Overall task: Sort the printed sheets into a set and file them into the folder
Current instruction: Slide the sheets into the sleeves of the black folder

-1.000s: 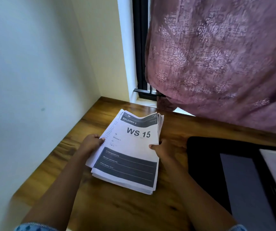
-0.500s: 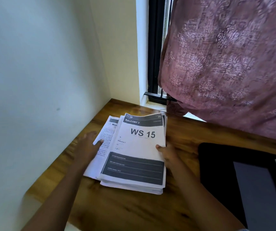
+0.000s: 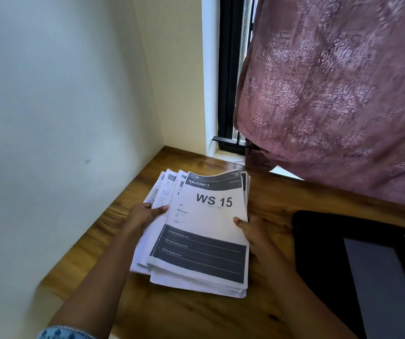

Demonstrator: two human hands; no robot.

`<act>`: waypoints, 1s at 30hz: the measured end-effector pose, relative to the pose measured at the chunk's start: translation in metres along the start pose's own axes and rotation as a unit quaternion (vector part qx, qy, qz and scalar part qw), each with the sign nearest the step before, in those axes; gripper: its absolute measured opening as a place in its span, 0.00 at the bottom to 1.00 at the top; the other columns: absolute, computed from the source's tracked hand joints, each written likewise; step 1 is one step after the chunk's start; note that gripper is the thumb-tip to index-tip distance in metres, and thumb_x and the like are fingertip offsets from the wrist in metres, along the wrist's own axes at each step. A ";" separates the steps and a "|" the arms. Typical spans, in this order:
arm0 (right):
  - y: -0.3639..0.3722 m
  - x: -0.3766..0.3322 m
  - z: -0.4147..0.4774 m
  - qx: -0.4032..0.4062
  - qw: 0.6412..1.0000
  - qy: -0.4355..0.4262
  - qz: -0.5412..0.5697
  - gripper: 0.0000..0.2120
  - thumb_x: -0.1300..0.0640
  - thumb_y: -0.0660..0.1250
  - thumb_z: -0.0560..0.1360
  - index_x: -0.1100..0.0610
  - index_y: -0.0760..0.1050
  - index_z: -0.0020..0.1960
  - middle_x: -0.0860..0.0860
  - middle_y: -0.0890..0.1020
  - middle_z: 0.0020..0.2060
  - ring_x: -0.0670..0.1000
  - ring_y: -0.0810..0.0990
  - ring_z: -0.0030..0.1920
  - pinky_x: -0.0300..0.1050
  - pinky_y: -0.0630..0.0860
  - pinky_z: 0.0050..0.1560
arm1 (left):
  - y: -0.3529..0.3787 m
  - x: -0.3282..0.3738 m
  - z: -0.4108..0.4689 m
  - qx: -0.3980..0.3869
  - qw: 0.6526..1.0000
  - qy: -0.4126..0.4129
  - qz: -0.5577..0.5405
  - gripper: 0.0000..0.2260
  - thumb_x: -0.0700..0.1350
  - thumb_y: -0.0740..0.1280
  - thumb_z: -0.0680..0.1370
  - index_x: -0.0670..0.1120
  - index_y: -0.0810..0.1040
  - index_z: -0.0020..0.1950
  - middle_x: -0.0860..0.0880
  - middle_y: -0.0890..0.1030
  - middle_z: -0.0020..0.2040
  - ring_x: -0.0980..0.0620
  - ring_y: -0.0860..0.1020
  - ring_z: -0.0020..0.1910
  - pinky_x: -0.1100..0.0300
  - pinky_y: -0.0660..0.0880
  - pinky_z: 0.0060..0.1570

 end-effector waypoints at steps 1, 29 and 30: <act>-0.003 0.002 -0.001 0.007 1.000 0.005 -0.001 0.15 0.58 0.65 0.78 0.63 0.74 0.63 0.59 0.78 0.60 0.59 0.78 0.52 0.51 0.76 0.52 | -0.003 0.002 0.001 0.011 1.000 0.016 -0.005 0.14 0.44 0.76 0.71 0.39 0.80 0.52 0.41 0.83 0.48 0.46 0.82 0.39 0.60 0.78 0.35; -0.064 0.008 -0.014 0.125 0.992 -0.012 -0.012 0.18 0.50 0.67 0.76 0.58 0.75 0.62 0.55 0.78 0.59 0.59 0.76 0.56 0.52 0.72 0.60 | 0.035 0.054 -0.023 0.123 0.907 0.277 0.293 0.22 0.51 0.73 0.73 0.46 0.76 0.64 0.44 0.80 0.59 0.45 0.77 0.56 0.50 0.73 0.55; -0.064 0.008 -0.014 0.125 0.992 -0.018 -0.004 0.17 0.50 0.67 0.76 0.58 0.76 0.61 0.55 0.79 0.58 0.58 0.77 0.53 0.51 0.73 0.58 | 0.046 0.053 -0.023 0.088 0.921 0.258 0.279 0.21 0.52 0.71 0.75 0.46 0.76 0.65 0.45 0.80 0.58 0.46 0.78 0.55 0.52 0.73 0.55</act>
Point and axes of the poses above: each hand's wrist, its own z-axis towards the middle knuckle, its own y-axis out of the palm, x = y × z, the point moved 10 cm from there along z, towards the middle knuckle
